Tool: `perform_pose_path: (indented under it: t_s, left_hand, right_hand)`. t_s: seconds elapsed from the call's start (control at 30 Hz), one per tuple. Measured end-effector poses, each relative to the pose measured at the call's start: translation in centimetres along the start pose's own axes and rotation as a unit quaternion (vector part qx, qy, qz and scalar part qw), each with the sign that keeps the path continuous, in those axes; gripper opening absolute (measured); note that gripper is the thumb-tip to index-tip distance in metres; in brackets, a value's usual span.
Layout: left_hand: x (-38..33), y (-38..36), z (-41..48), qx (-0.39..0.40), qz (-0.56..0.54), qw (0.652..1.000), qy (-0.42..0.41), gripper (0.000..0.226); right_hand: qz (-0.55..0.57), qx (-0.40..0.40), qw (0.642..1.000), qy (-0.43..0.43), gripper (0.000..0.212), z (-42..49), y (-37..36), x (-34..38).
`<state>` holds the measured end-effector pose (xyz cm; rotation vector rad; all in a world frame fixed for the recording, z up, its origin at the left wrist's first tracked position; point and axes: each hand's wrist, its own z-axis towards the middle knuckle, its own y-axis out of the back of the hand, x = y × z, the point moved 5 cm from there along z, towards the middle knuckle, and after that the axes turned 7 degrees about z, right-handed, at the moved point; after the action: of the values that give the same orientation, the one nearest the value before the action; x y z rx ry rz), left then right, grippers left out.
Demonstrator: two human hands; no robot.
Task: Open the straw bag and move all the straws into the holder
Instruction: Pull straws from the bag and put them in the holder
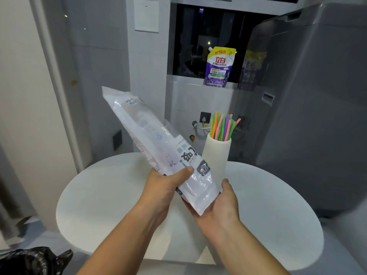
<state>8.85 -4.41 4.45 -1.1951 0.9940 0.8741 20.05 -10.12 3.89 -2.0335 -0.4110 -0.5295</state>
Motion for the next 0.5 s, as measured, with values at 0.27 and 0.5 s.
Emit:
perform_pose_path:
  t_s: [0.27,0.5]
  left_hand:
    - [0.8,-0.5,0.2,0.037,0.040,0.997,0.057,0.044]
    - [1.2,-0.4,0.4,0.020,-0.038,0.997,0.071,0.042]
  right_hand:
    - [-0.012,0.001,0.999,0.042,0.053,1.2,1.2,0.5]
    - [-0.069,-0.011,0.996,0.050,0.049,1.8,2.0,0.8]
